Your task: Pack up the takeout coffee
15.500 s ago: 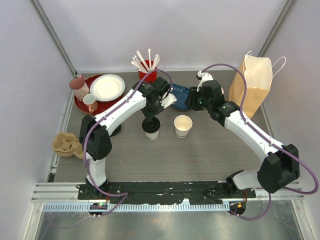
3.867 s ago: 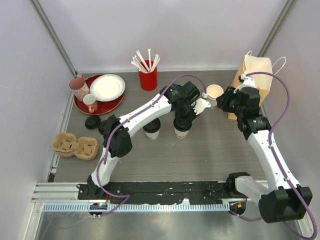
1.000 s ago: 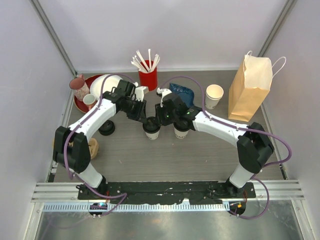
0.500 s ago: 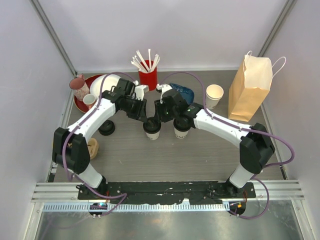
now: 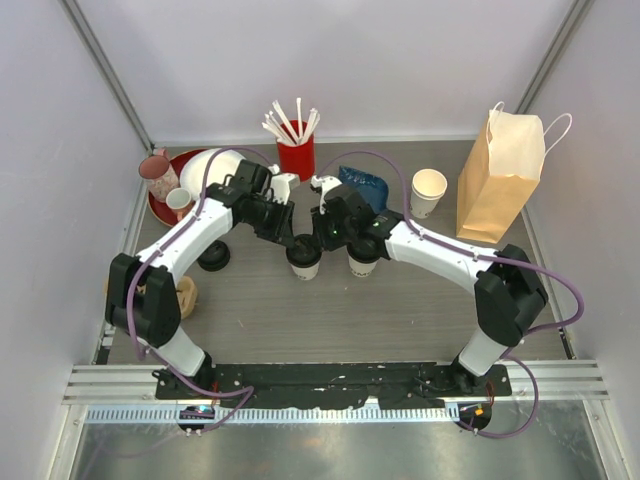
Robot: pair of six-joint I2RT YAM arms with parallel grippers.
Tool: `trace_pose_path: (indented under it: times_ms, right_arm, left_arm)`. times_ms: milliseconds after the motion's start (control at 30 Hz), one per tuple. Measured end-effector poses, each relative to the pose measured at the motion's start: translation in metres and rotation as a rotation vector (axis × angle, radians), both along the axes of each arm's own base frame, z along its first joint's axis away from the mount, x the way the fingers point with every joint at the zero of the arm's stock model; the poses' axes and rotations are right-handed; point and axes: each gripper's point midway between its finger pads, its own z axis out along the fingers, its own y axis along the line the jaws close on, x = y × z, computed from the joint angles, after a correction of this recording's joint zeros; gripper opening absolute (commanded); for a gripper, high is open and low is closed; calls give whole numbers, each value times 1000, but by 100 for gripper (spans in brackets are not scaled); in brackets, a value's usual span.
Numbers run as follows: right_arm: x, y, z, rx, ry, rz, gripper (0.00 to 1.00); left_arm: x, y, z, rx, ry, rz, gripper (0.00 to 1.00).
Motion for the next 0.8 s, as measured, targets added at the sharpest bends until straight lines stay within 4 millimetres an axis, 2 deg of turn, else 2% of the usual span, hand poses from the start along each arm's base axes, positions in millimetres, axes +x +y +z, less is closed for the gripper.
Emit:
trace_pose_path:
  times_ms: [133, 333, 467, 600, 800]
  right_arm:
    - [7, 0, 12, -36, -41, 20, 38]
    - [22, 0, 35, -37, -101, 6, 39]
    - [24, -3, 37, -38, -95, -30, 41]
    - [8, -3, 26, -43, -60, -59, 41]
    - [-20, -3, 6, -56, -1, -61, 38]
  left_arm:
    - [-6, 3, 2, 16, 2, -22, 33]
    - [0, 3, 16, 21, -48, -40, 33]
    - [13, -2, 32, 12, -110, -58, 31]
    - [21, -9, 34, 16, -142, -92, 28]
    - [18, -16, 28, 21, -134, -133, 28]
